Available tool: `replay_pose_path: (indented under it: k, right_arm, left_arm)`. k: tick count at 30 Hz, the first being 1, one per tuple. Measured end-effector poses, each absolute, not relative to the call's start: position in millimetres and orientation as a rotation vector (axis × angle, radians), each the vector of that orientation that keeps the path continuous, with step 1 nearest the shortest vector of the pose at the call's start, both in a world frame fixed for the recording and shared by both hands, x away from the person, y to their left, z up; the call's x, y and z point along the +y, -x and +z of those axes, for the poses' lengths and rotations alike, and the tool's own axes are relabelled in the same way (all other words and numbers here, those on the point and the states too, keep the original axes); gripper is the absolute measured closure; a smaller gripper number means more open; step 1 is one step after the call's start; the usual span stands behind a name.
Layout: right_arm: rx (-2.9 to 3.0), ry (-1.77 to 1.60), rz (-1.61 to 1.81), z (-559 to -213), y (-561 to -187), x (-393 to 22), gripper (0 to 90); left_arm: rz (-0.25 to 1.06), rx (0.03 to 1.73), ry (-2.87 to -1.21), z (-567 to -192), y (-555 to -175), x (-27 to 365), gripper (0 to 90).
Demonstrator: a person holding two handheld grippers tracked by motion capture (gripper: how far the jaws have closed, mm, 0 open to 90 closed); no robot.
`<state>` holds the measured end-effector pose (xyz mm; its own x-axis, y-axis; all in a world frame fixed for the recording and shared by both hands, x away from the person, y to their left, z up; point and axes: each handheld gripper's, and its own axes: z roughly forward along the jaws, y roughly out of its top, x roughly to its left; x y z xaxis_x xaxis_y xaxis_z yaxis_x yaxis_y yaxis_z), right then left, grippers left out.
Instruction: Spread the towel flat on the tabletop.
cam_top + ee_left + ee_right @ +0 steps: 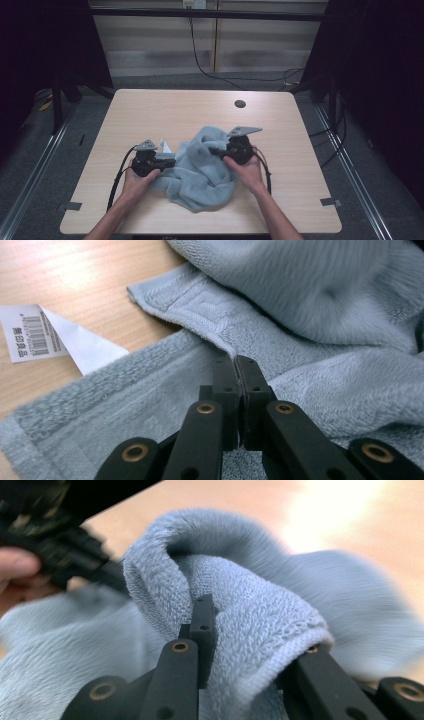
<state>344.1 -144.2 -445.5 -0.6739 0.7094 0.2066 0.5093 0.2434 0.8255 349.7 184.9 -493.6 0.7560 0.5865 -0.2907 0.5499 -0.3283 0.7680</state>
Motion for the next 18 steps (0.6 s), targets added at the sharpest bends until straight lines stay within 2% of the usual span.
replay_pose_path:
  k: [6,10,11,13,14,18]
  right_arm:
    - [2.118,-1.266,1.368,-421.9,-354.7,-198.9,75.0]
    - [2.008,-1.332,1.318,-415.1,-353.0,-227.3,74.2]
    - [1.935,-1.415,1.260,-414.0,-350.1,-250.4,72.4]
    - [1.918,-1.431,1.237,-415.4,-349.1,-257.3,71.1]
    - [1.913,-1.488,1.196,-424.8,-346.2,-274.2,61.8]
    - [1.896,-1.533,1.173,-439.2,-337.8,-288.5,52.1]
  left_arm:
    - [0.052,0.838,-2.005,-489.9,-345.8,185.7,88.5]
    - [0.058,0.821,-2.037,-490.3,-341.6,185.9,88.5]
    - [0.053,0.812,-2.048,-490.7,-337.8,186.2,88.6]
    - [0.049,0.803,-2.059,-490.5,-335.3,186.2,88.5]
    - [0.037,0.777,-2.066,-489.2,-328.3,184.7,88.4]
    - [-0.005,0.715,-2.056,-481.4,-315.0,180.9,87.7]
